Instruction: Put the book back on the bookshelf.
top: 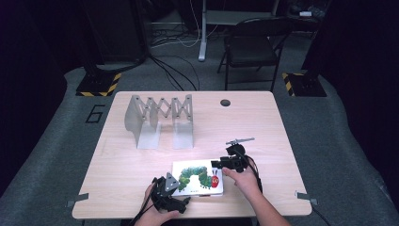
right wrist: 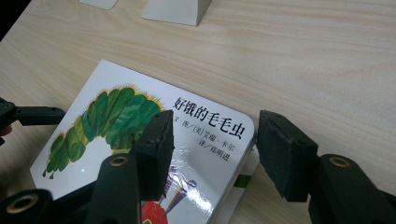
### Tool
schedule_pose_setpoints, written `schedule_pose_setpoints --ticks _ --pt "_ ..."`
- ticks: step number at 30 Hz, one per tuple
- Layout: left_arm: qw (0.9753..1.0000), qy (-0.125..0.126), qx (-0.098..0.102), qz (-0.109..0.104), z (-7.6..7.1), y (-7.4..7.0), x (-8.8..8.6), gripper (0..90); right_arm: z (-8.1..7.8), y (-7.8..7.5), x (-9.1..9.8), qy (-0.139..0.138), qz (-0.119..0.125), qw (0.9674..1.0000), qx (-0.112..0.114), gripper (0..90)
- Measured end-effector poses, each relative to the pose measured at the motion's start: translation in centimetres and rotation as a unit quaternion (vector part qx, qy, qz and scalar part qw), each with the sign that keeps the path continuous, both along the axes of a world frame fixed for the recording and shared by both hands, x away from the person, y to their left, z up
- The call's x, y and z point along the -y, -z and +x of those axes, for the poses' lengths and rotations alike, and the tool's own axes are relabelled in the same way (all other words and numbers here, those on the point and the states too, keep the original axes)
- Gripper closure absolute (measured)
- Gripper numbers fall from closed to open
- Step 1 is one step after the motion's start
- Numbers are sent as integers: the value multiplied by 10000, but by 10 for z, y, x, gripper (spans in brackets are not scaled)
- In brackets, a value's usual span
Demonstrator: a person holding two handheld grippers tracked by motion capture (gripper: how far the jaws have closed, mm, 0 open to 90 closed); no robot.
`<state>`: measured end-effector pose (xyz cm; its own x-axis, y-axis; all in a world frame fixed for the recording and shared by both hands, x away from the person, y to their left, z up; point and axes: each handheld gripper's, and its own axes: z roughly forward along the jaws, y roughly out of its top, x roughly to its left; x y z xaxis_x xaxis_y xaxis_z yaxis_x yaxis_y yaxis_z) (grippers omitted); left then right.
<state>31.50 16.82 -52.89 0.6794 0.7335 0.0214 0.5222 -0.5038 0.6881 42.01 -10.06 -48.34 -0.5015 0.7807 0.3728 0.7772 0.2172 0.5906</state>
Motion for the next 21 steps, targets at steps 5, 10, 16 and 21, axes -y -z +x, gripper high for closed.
schedule_pose_setpoints --ticks 5,10,16,21 --pt "10000 -89 -20 -26 0 0 1 0 -1 -2 0 3 21 10000 -45 463" --pt "9999 -126 -7 -31 0 0 2 0 -1 -3 -1 -5 -6 10000 -13 463" --pt "9998 -169 -86 24 1 -1 4 0 -1 -6 -3 -54 -109 9999 37 462" --pt "9997 -138 -162 90 2 -3 4 0 -2 -8 -4 -67 -176 9998 54 462"
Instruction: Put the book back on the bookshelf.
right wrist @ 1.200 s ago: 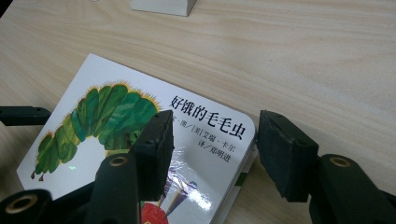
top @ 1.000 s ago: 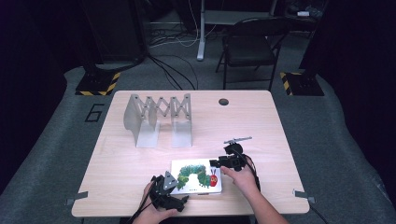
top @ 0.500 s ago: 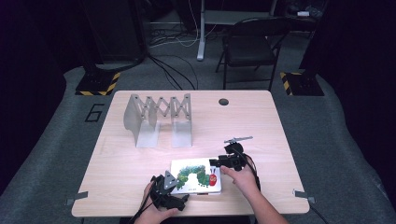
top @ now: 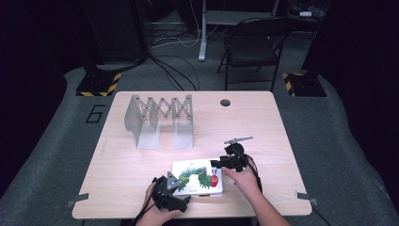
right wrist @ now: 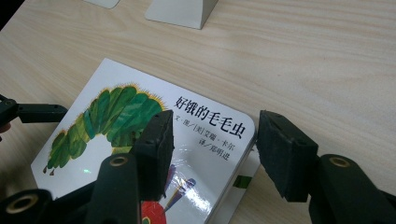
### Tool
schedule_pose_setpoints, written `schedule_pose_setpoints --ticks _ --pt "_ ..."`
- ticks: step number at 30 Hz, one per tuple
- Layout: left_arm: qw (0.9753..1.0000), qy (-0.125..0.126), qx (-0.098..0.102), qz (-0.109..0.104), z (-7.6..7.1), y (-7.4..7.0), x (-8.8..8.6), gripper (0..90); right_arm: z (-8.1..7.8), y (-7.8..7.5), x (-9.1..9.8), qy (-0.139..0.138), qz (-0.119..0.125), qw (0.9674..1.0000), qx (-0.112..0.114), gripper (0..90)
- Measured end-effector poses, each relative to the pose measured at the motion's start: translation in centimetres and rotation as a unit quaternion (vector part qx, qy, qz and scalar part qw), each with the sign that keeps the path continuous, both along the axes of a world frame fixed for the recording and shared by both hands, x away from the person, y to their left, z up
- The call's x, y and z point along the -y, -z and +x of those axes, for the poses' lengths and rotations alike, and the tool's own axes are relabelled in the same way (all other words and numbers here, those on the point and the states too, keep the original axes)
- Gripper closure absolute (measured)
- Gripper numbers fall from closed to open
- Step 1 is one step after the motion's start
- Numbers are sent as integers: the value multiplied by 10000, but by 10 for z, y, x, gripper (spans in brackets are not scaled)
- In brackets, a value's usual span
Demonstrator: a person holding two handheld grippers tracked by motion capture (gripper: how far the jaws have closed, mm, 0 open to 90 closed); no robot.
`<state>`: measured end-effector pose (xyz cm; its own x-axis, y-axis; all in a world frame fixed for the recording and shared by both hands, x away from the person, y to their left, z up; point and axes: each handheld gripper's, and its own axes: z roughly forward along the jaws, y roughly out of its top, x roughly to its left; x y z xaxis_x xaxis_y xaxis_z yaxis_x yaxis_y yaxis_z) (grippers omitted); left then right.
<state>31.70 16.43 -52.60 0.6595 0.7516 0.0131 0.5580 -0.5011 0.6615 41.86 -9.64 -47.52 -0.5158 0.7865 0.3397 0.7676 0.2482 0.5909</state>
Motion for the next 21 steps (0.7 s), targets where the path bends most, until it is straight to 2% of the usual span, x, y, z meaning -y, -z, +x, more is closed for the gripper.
schedule_pose_setpoints --ticks 2,4,5,6,7,21 --pt "10000 11 -3 10 0 0 0 0 -1 -1 0 24 32 10000 -35 462" --pt "10000 -13 6 19 0 0 0 0 -1 -2 0 14 61 10000 29 462" --pt "10000 10 -40 29 1 -1 0 0 -1 -2 0 0 51 10000 35 462" --pt "10000 -27 -1 17 1 0 1 0 -1 -3 -1 23 44 10000 -12 462" --pt "10000 -39 15 -7 1 0 1 0 -1 -3 -1 10 46 10000 53 462" --pt "9998 -161 -22 64 1 -1 4 0 -1 -3 -2 1 -26 9999 98 462"
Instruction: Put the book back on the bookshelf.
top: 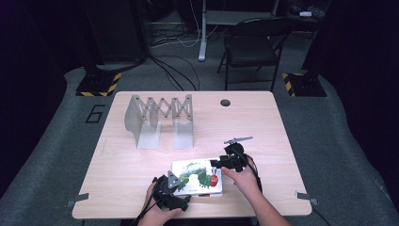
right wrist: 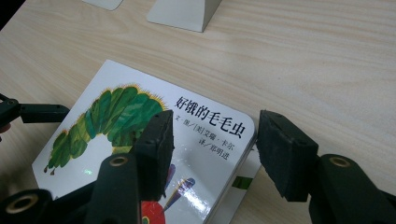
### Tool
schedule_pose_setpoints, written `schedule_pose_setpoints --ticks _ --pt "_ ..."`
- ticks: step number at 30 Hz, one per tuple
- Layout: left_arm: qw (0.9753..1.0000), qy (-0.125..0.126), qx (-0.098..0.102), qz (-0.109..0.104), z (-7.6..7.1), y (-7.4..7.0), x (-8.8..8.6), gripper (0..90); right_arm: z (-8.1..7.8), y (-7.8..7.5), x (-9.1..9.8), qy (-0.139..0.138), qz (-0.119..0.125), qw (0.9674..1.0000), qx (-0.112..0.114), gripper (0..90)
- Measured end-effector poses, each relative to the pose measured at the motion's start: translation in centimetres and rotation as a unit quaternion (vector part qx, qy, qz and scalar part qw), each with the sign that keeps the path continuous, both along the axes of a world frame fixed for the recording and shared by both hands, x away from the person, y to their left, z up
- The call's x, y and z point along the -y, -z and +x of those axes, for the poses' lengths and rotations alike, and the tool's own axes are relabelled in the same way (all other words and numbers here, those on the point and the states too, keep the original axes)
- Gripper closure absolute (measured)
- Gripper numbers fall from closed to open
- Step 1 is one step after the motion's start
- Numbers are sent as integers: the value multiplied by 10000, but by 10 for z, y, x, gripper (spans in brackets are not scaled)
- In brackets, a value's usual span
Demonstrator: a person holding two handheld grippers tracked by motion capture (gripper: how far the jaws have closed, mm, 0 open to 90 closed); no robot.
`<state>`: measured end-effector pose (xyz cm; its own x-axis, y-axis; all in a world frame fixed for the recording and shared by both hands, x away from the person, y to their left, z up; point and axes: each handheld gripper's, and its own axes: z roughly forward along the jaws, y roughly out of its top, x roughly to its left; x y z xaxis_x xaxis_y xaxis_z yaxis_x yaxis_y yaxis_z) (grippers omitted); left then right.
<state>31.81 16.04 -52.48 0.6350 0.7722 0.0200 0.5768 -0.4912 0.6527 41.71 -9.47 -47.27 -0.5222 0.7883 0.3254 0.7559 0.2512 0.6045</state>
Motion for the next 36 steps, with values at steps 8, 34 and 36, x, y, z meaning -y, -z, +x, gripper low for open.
schedule_pose_setpoints --ticks 8,34,36 --pt "9991 -71 323 267 -4 -2 8 0 -1 -3 -1 -21 107 9999 -41 481" --pt "9995 87 234 -214 12 0 -14 146 0 10 -8 -155 -78 9995 -261 451" --pt "9995 95 201 -201 12 0 -14 146 1 12 -9 -173 -123 9995 -250 449"
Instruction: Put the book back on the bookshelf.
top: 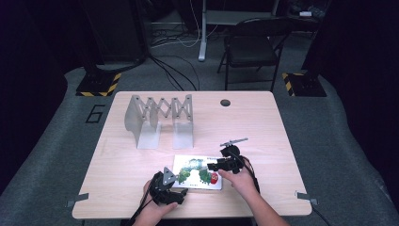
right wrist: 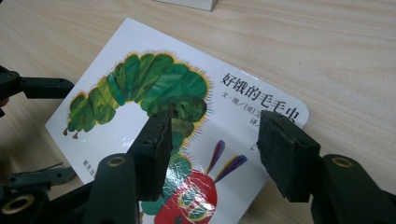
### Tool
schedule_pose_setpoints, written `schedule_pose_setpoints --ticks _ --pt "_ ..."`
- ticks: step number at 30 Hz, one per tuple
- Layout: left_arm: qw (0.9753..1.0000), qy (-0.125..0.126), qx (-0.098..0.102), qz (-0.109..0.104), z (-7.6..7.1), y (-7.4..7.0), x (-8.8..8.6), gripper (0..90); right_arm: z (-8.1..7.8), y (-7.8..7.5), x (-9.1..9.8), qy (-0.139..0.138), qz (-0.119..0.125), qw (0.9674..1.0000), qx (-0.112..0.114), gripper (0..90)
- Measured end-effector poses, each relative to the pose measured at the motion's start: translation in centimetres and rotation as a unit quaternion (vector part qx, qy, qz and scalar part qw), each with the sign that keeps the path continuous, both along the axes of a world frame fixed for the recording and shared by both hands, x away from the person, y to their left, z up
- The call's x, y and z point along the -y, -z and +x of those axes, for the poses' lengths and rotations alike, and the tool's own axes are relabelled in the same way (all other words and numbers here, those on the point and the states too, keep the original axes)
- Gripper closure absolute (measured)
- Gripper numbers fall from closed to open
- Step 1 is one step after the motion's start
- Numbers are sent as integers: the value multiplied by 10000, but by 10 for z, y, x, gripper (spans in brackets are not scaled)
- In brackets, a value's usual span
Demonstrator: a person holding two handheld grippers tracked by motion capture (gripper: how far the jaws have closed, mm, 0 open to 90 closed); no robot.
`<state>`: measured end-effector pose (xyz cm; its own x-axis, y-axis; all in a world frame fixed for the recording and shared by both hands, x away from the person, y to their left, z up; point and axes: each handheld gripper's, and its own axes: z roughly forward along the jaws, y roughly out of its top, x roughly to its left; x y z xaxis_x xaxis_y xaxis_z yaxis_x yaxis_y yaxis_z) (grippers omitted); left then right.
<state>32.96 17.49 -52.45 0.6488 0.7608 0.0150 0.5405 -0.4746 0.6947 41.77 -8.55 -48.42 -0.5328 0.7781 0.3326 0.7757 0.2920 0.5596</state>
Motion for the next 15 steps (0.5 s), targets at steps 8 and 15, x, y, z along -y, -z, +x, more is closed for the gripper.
schedule_pose_setpoints --ticks 8,15 --pt "10000 -35 -5 22 -1 0 2 141 9 9 12 253 -68 9996 57 427" --pt "10000 -48 -23 13 -4 0 4 139 14 19 12 267 -129 9995 -82 410"
